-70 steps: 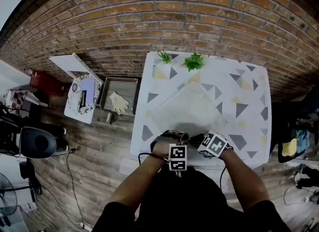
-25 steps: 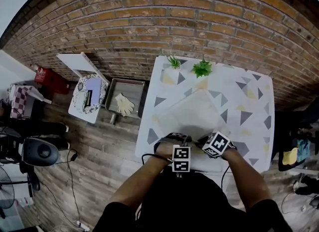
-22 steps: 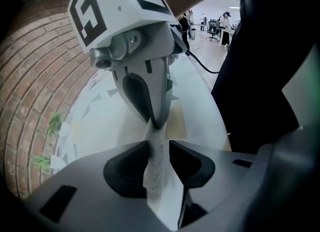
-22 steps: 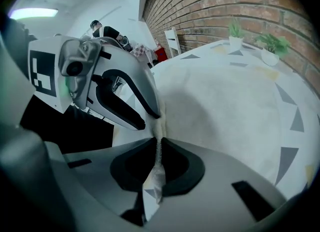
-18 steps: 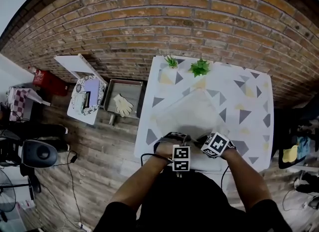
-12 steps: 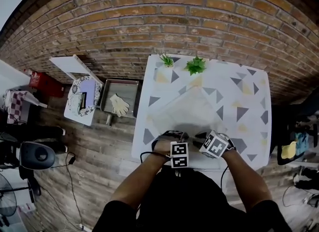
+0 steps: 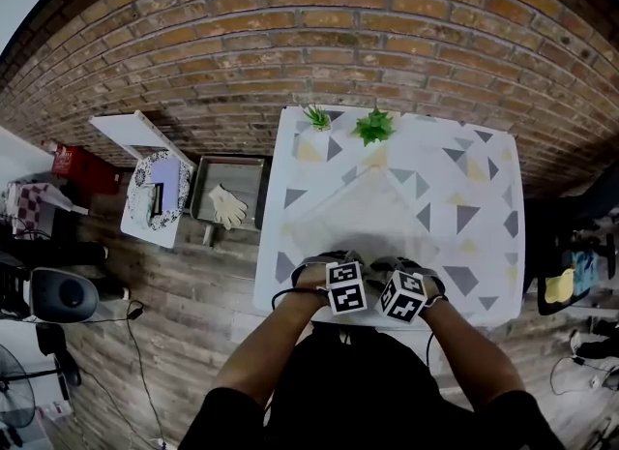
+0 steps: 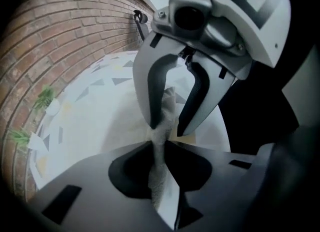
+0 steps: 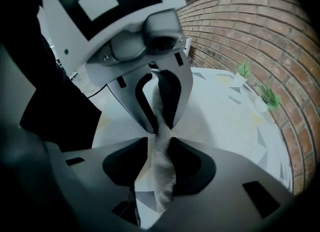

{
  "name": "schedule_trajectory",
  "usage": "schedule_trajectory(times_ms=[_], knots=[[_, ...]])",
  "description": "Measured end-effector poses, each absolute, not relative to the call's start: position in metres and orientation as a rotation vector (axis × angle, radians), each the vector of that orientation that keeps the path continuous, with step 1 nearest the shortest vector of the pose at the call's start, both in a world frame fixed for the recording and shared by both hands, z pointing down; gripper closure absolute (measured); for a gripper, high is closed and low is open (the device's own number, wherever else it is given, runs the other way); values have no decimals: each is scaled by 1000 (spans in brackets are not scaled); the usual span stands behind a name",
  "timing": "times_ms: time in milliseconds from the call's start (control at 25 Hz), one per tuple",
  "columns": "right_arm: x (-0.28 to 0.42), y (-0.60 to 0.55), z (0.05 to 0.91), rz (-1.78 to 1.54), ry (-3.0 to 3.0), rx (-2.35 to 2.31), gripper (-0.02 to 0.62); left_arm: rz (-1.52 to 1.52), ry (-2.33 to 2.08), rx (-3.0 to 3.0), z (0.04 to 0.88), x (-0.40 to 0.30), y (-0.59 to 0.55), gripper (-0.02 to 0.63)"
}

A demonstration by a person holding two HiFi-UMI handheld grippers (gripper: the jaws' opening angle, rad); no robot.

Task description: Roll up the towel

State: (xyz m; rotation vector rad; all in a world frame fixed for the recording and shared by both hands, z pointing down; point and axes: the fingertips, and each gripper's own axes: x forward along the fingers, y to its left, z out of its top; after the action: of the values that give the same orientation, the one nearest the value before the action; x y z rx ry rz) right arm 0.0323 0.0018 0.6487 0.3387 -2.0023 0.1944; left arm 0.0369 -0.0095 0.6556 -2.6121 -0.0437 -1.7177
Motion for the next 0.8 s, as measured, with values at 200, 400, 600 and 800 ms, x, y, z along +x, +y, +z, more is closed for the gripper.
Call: schedule_trajectory(times_ms=[200,400,600,800], knots=[[34,-6,661,153,-1953,340,444,-1673,3,-2577,654,36,-15,506],[35,-13,662,201,-1947,322,501,-1604,63,-2544,640,33,-16,488],[37,-17,660,419,-1985,302,534,-1621,18,-2450,645,33,-10,469],[38,-22,656,550,-2008,266,545,-1651,52,-2417,654,34,-18,451]])
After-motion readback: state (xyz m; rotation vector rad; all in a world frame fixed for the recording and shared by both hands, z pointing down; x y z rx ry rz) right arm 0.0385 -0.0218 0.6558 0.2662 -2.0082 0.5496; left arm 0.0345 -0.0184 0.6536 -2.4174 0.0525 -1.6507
